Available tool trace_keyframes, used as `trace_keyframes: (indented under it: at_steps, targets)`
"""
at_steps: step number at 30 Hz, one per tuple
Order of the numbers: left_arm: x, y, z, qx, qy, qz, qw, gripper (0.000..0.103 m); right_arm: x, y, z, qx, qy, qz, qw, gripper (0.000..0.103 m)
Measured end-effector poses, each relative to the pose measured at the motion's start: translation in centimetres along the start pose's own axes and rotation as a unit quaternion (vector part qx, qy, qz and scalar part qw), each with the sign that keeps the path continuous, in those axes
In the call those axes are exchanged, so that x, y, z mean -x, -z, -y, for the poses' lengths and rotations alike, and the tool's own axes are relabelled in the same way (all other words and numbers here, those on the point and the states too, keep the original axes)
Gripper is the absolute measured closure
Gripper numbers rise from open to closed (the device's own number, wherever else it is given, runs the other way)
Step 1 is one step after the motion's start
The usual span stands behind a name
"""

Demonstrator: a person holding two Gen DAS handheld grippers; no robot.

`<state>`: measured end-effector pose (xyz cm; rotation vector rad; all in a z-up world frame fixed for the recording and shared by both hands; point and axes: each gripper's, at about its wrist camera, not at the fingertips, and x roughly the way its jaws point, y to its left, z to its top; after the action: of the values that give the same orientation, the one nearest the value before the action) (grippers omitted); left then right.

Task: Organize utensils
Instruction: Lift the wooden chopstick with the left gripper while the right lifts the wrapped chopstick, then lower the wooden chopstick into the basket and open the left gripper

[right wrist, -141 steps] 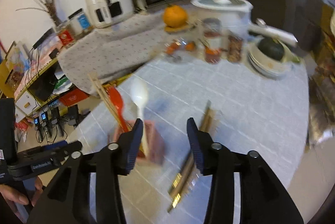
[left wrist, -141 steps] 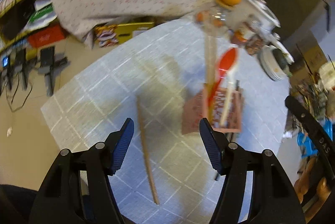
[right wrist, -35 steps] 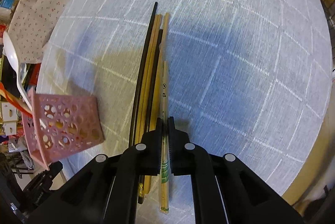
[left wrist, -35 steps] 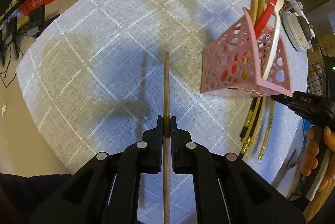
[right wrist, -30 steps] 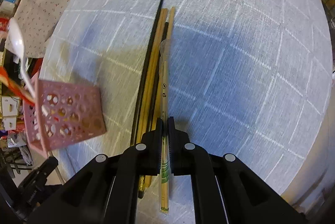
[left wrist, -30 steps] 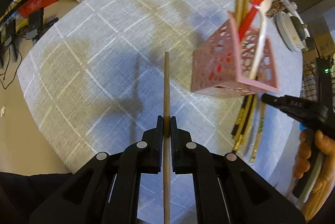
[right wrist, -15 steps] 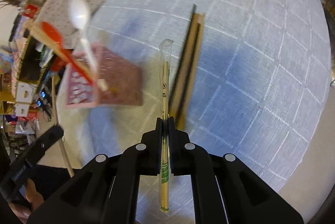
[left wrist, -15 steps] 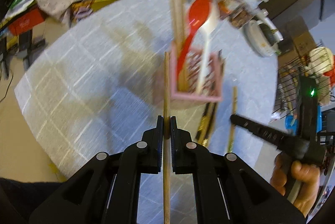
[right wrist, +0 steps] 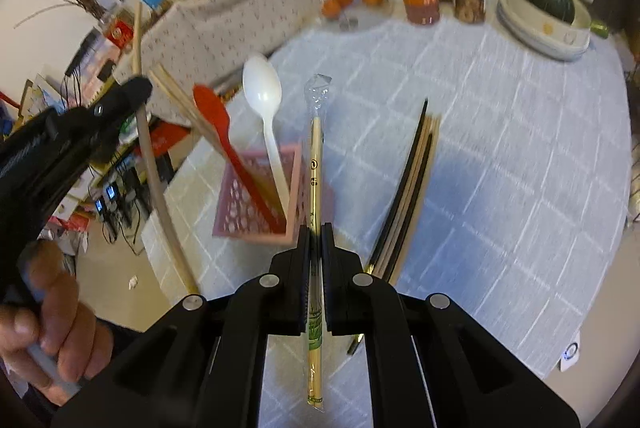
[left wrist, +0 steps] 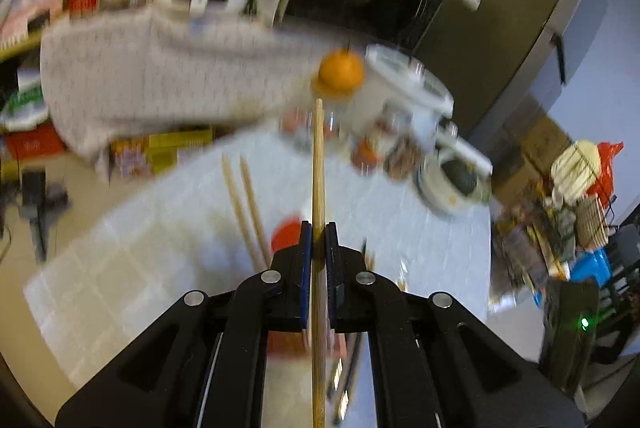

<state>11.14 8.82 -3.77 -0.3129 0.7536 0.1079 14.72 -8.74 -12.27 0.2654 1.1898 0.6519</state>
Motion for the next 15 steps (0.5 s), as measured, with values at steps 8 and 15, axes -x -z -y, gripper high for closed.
trace_keyframes:
  at_steps: [8, 15]
  targets:
    - [0.1, -1.4, 0.8, -0.003, 0.03, 0.134, 0.9905, 0.098, 1.4, -0.6, 0.7, -0.008, -0.017, 0.043, 0.999, 0.097]
    - [-1.9, 0.1, 1.1, -0.029, 0.026, 0.164, 0.9857, 0.098, 1.5, -0.9, 1.2, -0.012, -0.026, 0.049, 0.998, 0.097]
